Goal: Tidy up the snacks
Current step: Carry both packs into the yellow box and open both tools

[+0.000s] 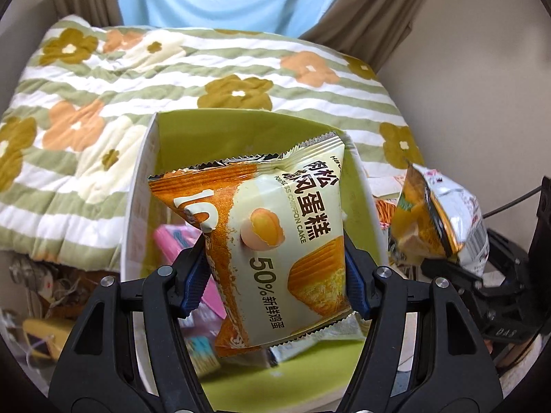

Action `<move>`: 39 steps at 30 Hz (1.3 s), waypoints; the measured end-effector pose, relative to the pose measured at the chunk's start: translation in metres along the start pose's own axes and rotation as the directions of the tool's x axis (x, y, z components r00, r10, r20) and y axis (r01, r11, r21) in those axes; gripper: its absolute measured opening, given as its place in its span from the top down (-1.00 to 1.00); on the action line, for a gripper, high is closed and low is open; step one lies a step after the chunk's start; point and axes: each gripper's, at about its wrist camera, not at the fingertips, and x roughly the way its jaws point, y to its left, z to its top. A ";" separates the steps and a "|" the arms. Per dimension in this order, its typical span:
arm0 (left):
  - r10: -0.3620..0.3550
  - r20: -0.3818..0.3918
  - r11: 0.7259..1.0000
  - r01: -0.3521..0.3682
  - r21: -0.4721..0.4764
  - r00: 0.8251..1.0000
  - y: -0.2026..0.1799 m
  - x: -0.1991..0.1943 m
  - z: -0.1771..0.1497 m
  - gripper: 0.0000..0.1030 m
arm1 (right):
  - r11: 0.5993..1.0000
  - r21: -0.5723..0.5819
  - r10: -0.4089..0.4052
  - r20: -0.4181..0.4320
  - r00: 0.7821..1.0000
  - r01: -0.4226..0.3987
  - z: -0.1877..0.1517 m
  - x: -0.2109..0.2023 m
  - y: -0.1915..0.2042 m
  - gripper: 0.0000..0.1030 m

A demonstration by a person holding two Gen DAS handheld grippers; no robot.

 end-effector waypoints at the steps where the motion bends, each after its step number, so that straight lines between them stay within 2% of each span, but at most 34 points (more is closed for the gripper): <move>1: -0.004 -0.012 1.000 0.004 0.007 1.000 0.007 0.005 0.006 -0.22 | 1.000 0.014 -0.008 -0.003 1.000 0.008 0.001 0.004 0.004 -0.22; 4: -0.007 -0.069 1.000 0.008 0.020 0.998 0.016 0.023 0.017 -0.25 | 0.998 0.048 -0.029 -0.022 0.999 0.030 0.004 0.013 0.014 -0.22; 6: -0.016 -0.088 1.000 0.016 0.001 0.996 0.020 0.032 0.021 -0.38 | 0.997 0.060 -0.038 -0.030 0.999 0.040 0.004 0.016 0.018 -0.22; 8: -0.004 -0.081 1.000 0.004 -0.004 0.997 0.027 0.037 0.025 -0.94 | 0.997 0.059 -0.045 -0.044 0.998 0.047 0.005 0.020 0.022 -0.22; 9: 0.005 -0.071 1.000 -0.005 -0.003 0.997 0.027 0.037 0.025 -1.00 | 0.997 0.052 -0.049 -0.050 0.998 0.052 0.005 0.022 0.023 -0.22; 13: 0.015 -0.072 1.000 -0.015 -0.007 0.997 0.032 0.035 0.022 -0.99 | 0.997 0.028 -0.064 -0.056 0.996 0.066 0.007 0.027 0.024 -0.22; 23: 0.011 -0.094 0.994 -0.021 -0.111 0.996 0.044 0.022 -0.025 -0.99 | 1.000 -0.008 -0.016 -0.072 0.997 0.016 0.017 0.041 0.024 -0.22; 30: 0.028 -0.100 0.996 -0.036 -0.078 0.995 0.038 0.026 -0.029 -0.99 | 0.994 -0.109 -0.032 -0.088 0.996 0.023 0.045 0.067 0.031 -0.22; 33: 0.045 -0.101 0.996 -0.051 -0.066 0.994 0.036 0.026 -0.029 -0.99 | 0.994 -0.109 -0.016 -0.094 0.995 0.006 0.057 0.082 0.030 -0.25; 35: 0.046 -0.100 0.996 -0.053 -0.072 0.994 0.037 0.025 -0.030 -0.99 | 0.995 -0.100 0.006 -0.094 0.996 -0.015 0.063 0.089 0.029 -0.32; 39: 0.043 -0.108 0.995 -0.052 -0.082 0.993 0.040 0.025 -0.034 -0.99 | 0.995 -0.100 0.016 -0.036 0.999 -0.020 0.065 0.087 0.033 -0.86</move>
